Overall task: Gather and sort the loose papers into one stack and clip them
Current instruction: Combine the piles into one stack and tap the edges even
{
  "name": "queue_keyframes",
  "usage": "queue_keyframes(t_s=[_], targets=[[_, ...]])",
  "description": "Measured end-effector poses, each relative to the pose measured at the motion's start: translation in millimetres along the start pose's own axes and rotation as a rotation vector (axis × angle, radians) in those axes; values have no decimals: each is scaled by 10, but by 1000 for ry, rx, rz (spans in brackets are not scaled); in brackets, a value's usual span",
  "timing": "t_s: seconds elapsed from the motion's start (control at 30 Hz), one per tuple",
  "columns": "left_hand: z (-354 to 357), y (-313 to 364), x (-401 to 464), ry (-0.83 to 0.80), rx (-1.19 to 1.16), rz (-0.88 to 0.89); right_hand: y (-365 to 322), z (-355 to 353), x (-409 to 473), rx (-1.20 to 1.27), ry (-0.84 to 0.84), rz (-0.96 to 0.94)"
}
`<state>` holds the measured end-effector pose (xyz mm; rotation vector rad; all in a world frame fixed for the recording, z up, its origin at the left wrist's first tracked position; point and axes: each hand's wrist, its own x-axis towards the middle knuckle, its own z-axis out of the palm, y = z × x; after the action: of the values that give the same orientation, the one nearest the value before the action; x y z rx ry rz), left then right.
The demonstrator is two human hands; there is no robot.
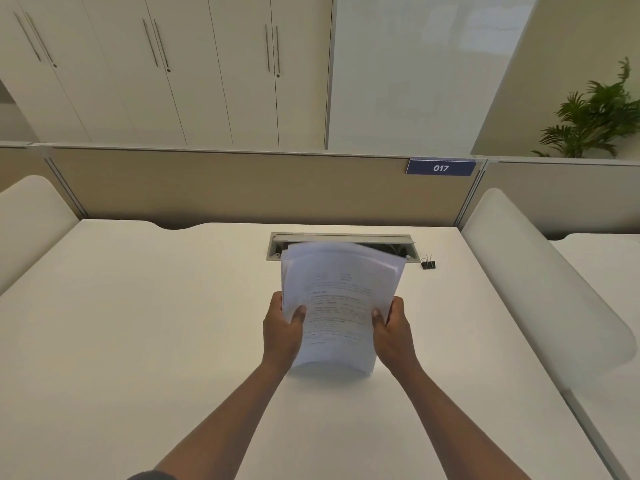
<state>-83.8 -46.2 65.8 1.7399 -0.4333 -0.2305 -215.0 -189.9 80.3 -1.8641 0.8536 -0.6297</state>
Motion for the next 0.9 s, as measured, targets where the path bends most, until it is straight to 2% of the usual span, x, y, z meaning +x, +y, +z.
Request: queue_keyframes(t_s=[0.1,0.23,0.43,0.53,0.63,0.73,0.9], targets=[[3,108,-10,47,34,88,-54,-34,17,27,13,-62],[-40,309,80,133,38,270,-228,-104,62,21,72,-234],[-99,412,198,196,266,582,-319,-185,166,-191,138,-468],[-110,377,214,221,304,655,-319,-179,177,-239,130,-519],[-87,387,180,213,232,570,-304,-181,184,-198,107,-482],[-87,357,169,168,68,381,-298,-162,181,-49,41,-322],[-124,232,210,-30,-49,127,-161,-185,246,151,-77,-118]])
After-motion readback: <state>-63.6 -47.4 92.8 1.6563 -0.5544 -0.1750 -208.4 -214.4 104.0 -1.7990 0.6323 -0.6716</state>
